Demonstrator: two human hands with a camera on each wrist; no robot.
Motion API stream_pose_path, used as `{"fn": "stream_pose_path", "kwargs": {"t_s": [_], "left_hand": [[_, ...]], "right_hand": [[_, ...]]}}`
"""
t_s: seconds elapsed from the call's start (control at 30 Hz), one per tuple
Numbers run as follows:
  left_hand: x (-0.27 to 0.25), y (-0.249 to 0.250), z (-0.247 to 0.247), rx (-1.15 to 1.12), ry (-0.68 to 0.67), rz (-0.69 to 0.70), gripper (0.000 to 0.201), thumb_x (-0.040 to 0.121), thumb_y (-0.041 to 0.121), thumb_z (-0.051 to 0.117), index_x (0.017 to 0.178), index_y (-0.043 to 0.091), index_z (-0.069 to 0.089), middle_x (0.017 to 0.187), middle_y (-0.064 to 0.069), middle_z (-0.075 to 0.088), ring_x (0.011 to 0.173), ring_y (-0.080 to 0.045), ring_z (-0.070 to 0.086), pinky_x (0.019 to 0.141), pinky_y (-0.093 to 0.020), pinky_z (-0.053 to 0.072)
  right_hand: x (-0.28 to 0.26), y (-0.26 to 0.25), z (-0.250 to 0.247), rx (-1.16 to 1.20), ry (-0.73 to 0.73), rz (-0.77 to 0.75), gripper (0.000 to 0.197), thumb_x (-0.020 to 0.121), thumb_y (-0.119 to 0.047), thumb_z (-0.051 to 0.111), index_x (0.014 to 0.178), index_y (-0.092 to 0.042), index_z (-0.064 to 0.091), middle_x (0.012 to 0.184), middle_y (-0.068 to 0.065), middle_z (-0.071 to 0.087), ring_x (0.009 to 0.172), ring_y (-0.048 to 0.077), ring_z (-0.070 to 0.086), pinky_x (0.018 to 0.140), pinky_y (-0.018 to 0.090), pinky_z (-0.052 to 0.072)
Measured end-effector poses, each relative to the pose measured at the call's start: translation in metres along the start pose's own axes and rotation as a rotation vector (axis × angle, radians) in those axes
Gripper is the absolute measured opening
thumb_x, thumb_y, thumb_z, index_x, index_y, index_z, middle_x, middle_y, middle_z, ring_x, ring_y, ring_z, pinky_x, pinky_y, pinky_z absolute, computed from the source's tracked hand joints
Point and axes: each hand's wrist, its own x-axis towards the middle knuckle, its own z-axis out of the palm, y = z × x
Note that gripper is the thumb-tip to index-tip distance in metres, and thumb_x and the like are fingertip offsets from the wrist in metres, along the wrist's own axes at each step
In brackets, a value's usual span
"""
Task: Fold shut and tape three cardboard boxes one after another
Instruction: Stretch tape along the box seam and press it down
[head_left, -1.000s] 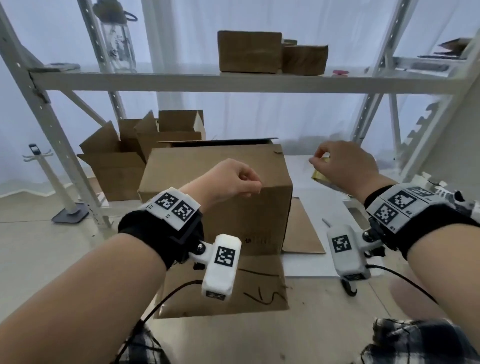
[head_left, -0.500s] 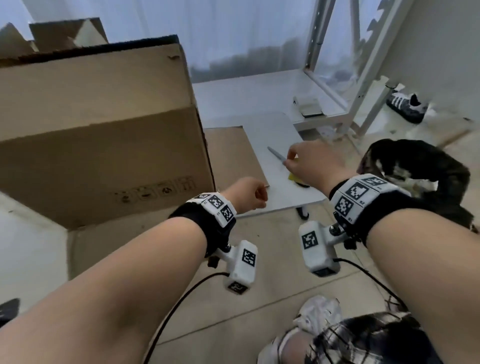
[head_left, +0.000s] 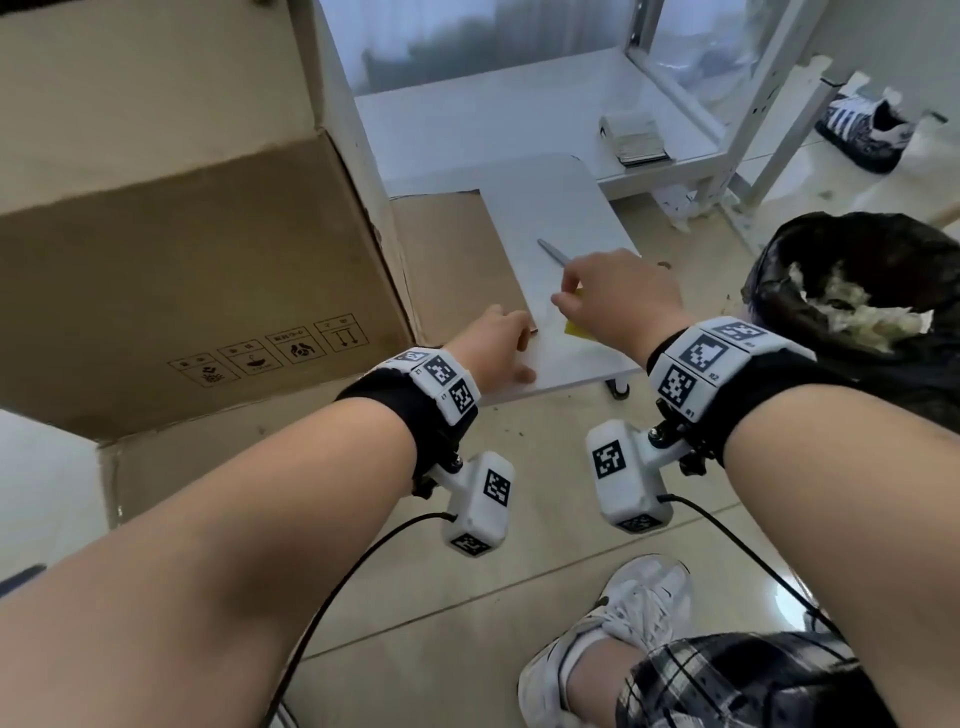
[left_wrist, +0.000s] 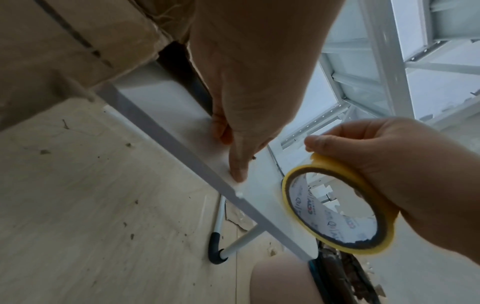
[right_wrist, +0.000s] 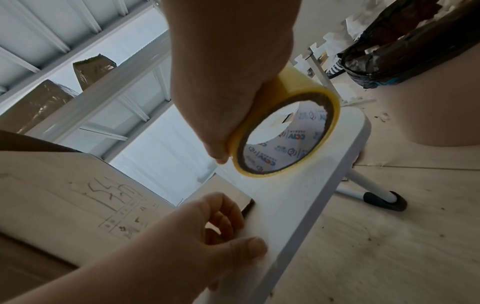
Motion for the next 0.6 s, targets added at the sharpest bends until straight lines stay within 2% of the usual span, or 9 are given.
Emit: {"fn": "stream_pose_path", "kwargs": {"t_s": [0.1, 0.17, 0.23, 0.33, 0.4, 0.47, 0.53, 0.6], "left_hand": [[-0.004, -0.005, -0.007, -0.047, 0.051, 0.026, 0.021, 0.092, 0.018, 0.059, 0.11, 0.007, 0.058, 0.115, -0.009, 0.054, 0.098, -0.024, 0.055, 0.083, -0.028, 0.041], [-0.011, -0.008, -0.015, -0.312, 0.109, 0.032, 0.024, 0.096, 0.022, 0.055, 0.114, 0.007, 0.06, 0.111, -0.006, 0.061, 0.095, -0.018, 0.059, 0.085, -0.026, 0.045], [-0.022, -0.009, -0.026, -0.641, 0.103, 0.029, 0.032, 0.095, 0.026, 0.057, 0.122, 0.008, 0.058, 0.11, -0.002, 0.064, 0.093, -0.012, 0.062, 0.087, -0.023, 0.049], [-0.035, -0.009, -0.042, -0.92, 0.027, 0.01, 0.047, 0.09, 0.022, 0.065, 0.131, 0.004, 0.05, 0.114, -0.007, 0.064, 0.101, -0.017, 0.064, 0.097, -0.031, 0.05], [-0.048, -0.01, -0.055, -0.992, 0.035, 0.048, 0.041, 0.089, 0.017, 0.066, 0.125, 0.002, 0.053, 0.107, -0.009, 0.065, 0.096, -0.019, 0.066, 0.092, -0.03, 0.053], [-0.061, -0.011, -0.07, -0.995, 0.087, 0.101, 0.026, 0.088, 0.014, 0.067, 0.11, 0.003, 0.059, 0.097, -0.009, 0.065, 0.087, -0.017, 0.066, 0.084, -0.026, 0.056], [-0.078, -0.011, -0.089, -0.955, 0.195, 0.13, 0.01, 0.089, 0.012, 0.066, 0.096, 0.007, 0.062, 0.088, -0.008, 0.067, 0.077, -0.015, 0.066, 0.077, -0.024, 0.057], [-0.094, -0.008, -0.108, -0.893, 0.317, 0.133, 0.004, 0.09, 0.01, 0.063, 0.088, 0.007, 0.064, 0.08, -0.007, 0.068, 0.069, -0.014, 0.065, 0.069, -0.024, 0.057]], "right_hand": [[-0.001, -0.003, -0.003, 0.02, 0.013, 0.017, 0.024, 0.096, -0.036, 0.05, 0.106, -0.021, 0.066, 0.104, 0.005, 0.063, 0.091, 0.022, 0.055, 0.072, 0.03, 0.037], [-0.001, -0.006, -0.006, 0.041, 0.017, 0.019, 0.024, 0.095, -0.037, 0.051, 0.105, -0.022, 0.066, 0.105, 0.004, 0.064, 0.095, 0.023, 0.057, 0.073, 0.029, 0.037], [-0.002, -0.015, -0.01, 0.064, 0.026, 0.003, 0.024, 0.095, -0.037, 0.051, 0.105, -0.023, 0.067, 0.106, 0.003, 0.064, 0.101, 0.023, 0.057, 0.073, 0.029, 0.037], [-0.004, -0.032, -0.02, 0.097, 0.026, -0.035, 0.024, 0.094, -0.04, 0.049, 0.104, -0.026, 0.066, 0.108, 0.002, 0.064, 0.103, 0.022, 0.056, 0.072, 0.029, 0.035], [-0.009, -0.045, -0.03, 0.082, 0.034, -0.089, 0.026, 0.095, -0.041, 0.047, 0.106, -0.027, 0.066, 0.108, 0.002, 0.065, 0.103, 0.022, 0.056, 0.072, 0.029, 0.035], [-0.015, -0.054, -0.043, 0.061, 0.084, -0.131, 0.027, 0.098, -0.039, 0.044, 0.109, -0.025, 0.065, 0.107, 0.002, 0.066, 0.102, 0.022, 0.056, 0.071, 0.029, 0.034], [-0.024, -0.069, -0.06, 0.036, 0.13, -0.179, 0.029, 0.099, -0.037, 0.042, 0.111, -0.022, 0.064, 0.105, 0.004, 0.067, 0.099, 0.023, 0.057, 0.069, 0.029, 0.033], [-0.031, -0.084, -0.078, 0.044, 0.182, -0.225, 0.029, 0.098, -0.035, 0.042, 0.11, -0.02, 0.065, 0.101, 0.006, 0.068, 0.095, 0.026, 0.058, 0.068, 0.03, 0.034]]}}
